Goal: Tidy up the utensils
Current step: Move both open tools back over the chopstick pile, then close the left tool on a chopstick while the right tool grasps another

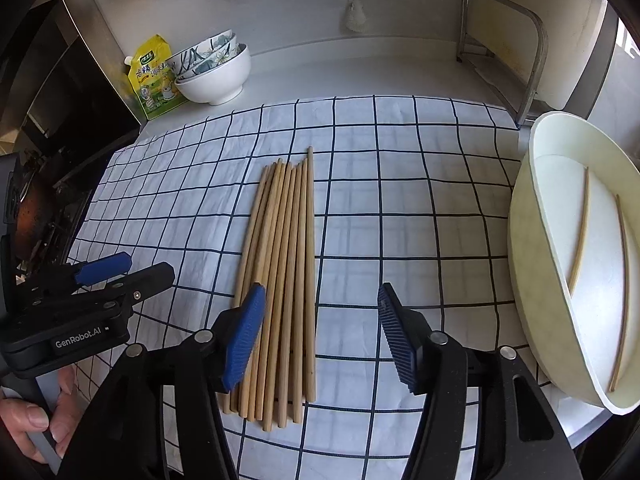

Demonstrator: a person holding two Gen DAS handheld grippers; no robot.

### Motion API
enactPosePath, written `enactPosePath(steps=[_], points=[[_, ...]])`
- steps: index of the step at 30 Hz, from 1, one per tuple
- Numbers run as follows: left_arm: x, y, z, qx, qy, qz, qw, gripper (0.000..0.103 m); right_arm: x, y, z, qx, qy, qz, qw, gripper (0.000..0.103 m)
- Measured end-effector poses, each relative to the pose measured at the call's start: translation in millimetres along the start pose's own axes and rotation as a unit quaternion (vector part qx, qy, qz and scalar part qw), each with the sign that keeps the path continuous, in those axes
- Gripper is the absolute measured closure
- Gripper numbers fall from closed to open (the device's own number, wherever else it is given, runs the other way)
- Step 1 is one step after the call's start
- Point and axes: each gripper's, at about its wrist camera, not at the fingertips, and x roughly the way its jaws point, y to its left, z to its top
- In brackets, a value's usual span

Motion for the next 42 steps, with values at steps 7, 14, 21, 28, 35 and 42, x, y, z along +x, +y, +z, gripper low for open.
enactPosePath(steps=[7,14,21,28,35,42], points=[[12.9,-4.9,-3.4,0.007,0.01,-0.003,0.9999,0.028,18.7,-9.3,-6.1,0.0,0.013,-0.015,1.0,0.039],[23.8,-9.0,-9.4,0.009,0.017,-0.001,0.9998,0.028,36.1,-12.2,-10.1,-0.009,0.026,-0.038,0.999,0.039],[29.5,-14.4,-14.7,0.013,0.021,0.004,0.9997,0.025,43.6,-5.8,-10.6,-0.028,0.029,-0.06,0.997,0.039],[33.9,-21.0,-15.7,0.015,0.019,0.006,0.9997,0.025,47.1,-3.7,-9.0,-0.037,0.019,-0.07,0.997,0.039],[37.2,-24.7,-17.5,0.02,0.02,0.016,0.9995,0.025,48.2,-4.1,-7.4,-0.052,0.018,-0.065,0.996,0.039],[35.7,-20.5,-17.7,0.012,0.02,0.022,0.9995,0.025,49.9,-0.9,-6.9,-0.064,0.028,-0.055,0.996,0.039]])
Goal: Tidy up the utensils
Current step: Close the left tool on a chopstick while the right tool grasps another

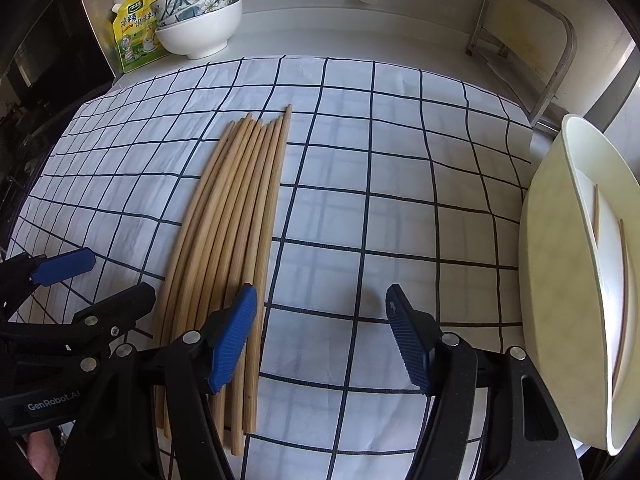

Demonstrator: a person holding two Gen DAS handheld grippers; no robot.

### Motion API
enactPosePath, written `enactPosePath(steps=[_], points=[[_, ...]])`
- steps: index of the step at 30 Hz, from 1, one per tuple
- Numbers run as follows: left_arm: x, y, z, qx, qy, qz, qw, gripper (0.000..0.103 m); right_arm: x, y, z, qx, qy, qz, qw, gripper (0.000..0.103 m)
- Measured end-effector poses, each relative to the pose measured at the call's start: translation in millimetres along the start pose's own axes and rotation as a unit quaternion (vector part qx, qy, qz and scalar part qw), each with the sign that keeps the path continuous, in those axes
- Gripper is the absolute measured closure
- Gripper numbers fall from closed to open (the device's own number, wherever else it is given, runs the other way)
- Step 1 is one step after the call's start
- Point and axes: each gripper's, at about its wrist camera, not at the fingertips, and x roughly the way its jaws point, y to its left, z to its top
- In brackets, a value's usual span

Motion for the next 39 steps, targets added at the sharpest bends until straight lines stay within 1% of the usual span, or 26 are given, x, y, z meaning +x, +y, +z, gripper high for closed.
enactPosePath(steps=[6,9,17,21,23,26,31,32,35,39], points=[[-1.2,4.5,0.0,-0.007,-0.001,0.004,1.0,0.025,4.6,0.1,-1.0,-0.005,0.003,-0.014,1.0,0.039],[0.0,2.3,-0.7,-0.007,-0.001,0.005,1.0,0.025,5.2,-5.7,-0.4,0.004,0.001,-0.011,1.0,0.039],[8.9,-8.3,5.1,-0.001,0.001,0.008,1.0,0.025,4.2,-33.6,-1.8,0.028,-0.005,-0.027,0.999,0.039],[12.0,-14.6,9.2,0.006,-0.003,0.015,0.9999,0.025,1.3,-43.0,-2.9,0.035,-0.008,-0.022,0.999,0.039],[12.8,-14.9,10.2,0.009,-0.004,0.022,0.9997,0.022,-0.9,-42.8,-2.8,0.033,-0.013,-0.021,0.999,0.039],[12.2,-14.6,9.9,0.014,-0.008,0.028,0.9995,0.022,-1.9,-39.3,-1.8,0.027,-0.015,-0.018,0.999,0.039],[13.0,-8.1,7.0,0.015,-0.001,0.033,0.9993,0.022,-1.7,-34.1,-0.5,0.023,-0.016,-0.013,1.0,0.039],[13.0,-6.4,5.5,0.014,0.0,0.036,0.9992,0.023,-1.7,-34.0,-0.1,0.023,-0.017,-0.013,1.0,0.039],[13.3,-4.0,3.2,0.019,-0.001,0.048,0.9986,0.022,-0.9,-33.8,1.1,0.022,-0.017,-0.014,1.0,0.039],[15.5,-1.0,10.2,0.01,-0.004,0.051,0.9987,0.023,1.9,-31.0,4.4,0.015,-0.017,-0.018,1.0,0.039]])
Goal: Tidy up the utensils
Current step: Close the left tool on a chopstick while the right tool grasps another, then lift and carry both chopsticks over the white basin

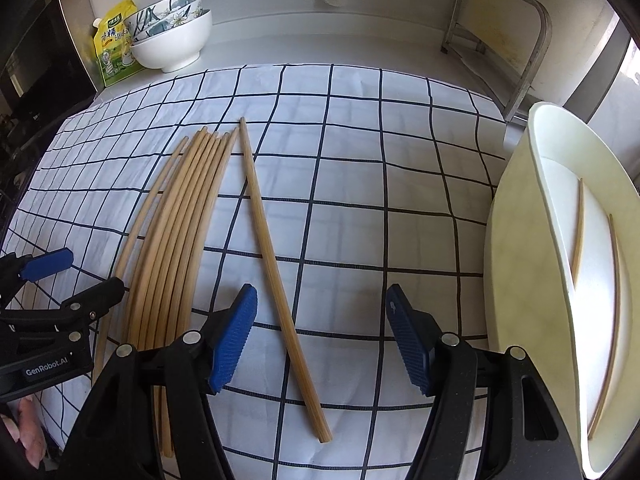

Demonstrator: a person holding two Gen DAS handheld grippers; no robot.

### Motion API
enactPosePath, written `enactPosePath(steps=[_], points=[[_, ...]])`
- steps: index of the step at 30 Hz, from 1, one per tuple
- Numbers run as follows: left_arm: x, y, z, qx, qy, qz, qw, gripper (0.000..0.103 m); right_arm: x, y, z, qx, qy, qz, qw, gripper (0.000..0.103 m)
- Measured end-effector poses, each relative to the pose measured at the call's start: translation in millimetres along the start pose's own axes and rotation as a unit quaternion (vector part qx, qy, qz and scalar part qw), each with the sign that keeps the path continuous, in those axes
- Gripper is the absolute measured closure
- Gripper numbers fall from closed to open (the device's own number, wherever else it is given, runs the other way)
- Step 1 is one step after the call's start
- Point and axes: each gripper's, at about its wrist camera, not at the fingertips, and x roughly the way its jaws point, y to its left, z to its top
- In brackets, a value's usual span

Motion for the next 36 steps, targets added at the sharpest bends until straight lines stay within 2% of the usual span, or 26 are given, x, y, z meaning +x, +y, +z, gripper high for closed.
enactPosePath(steps=[3,9,14,16,19,21,22,29,36], points=[[2.3,0.3,7.4,0.001,-0.008,0.003,1.0,0.024,2.3,2.7,3.0,-0.007,-0.002,-0.003,1.0,0.039],[2.3,-9.2,17.2,0.011,-0.018,0.0,0.9998,0.046,10.8,5.9,10.5,-0.013,-0.004,0.001,1.0,0.039],[-1.0,-17.8,16.5,0.024,-0.021,-0.009,0.9995,0.069,14.5,9.8,15.8,-0.018,-0.009,0.02,1.0,0.04],[-2.0,-18.8,16.5,0.025,-0.02,-0.012,0.9994,0.077,13.5,13.5,16.9,-0.029,-0.01,0.028,0.999,0.048],[-2.1,-16.8,16.6,0.024,-0.018,-0.013,0.9994,0.086,11.2,22.1,17.2,-0.048,-0.009,0.036,0.998,0.067],[-1.7,-13.8,17.2,0.023,-0.017,-0.013,0.9995,0.09,10.2,26.7,17.2,-0.055,-0.009,0.032,0.998,0.093],[-1.8,-12.6,16.7,0.024,-0.016,-0.013,0.9995,0.093,10.2,27.7,17.0,-0.056,-0.008,0.03,0.998,0.095],[-3.5,-7.8,14.6,0.025,-0.01,-0.018,0.9995,0.095,4.4,20.8,10.5,-0.026,-0.003,0.045,0.999,0.097],[-20.4,-8.9,7.2,0.037,-0.01,-0.029,0.9989,0.095,-25.2,15.5,2.4,0.012,-0.015,0.068,0.997,0.097]])
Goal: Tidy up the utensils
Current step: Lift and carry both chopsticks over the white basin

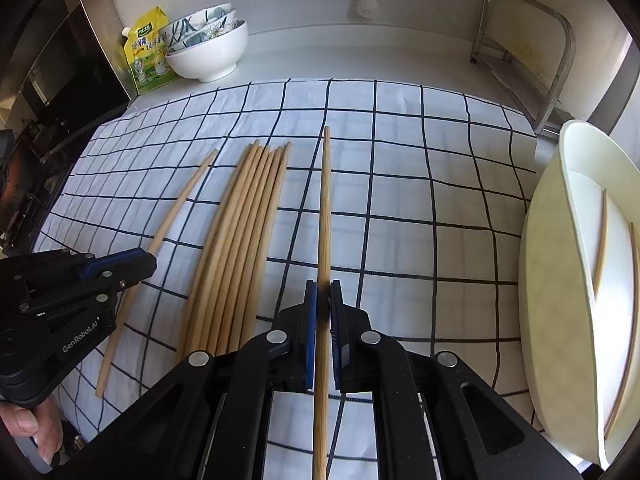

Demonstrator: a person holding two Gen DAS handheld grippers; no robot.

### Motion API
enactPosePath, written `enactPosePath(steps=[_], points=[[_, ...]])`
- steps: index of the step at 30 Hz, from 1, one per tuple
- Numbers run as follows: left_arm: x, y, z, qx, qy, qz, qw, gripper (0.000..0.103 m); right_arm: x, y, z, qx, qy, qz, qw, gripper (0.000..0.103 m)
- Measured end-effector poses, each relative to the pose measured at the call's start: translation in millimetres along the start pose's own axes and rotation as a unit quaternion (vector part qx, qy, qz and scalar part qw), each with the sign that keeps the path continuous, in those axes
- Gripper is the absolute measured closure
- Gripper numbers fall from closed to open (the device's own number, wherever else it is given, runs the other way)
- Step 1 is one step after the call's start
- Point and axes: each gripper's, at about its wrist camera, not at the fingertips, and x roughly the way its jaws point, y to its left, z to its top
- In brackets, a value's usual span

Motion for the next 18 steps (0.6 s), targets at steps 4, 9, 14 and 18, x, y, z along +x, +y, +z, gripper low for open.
enactPosePath(steps=[4,9,14,18], points=[[-17.6,-7.3,0.5,0.016,-0.005,-0.007,0.9998,0.095,-26.0,0.4,-0.8,0.018,-0.017,0.014,1.0,0.097],[-42.3,-25.1,9.7,0.038,-0.026,-0.015,0.9988,0.095,-65.3,-9.1,-2.9,0.036,-0.05,0.017,0.998,0.097],[-63.1,-59.4,32.0,0.07,-0.05,-0.036,0.9957,0.095,-101.8,-40.6,-6.1,0.063,-0.082,0.0,0.995,0.097],[-75.6,-104.6,50.7,0.101,-0.063,-0.073,0.9902,0.095,-124.4,-82.4,-15.1,0.096,-0.106,-0.036,0.989,0.097]])
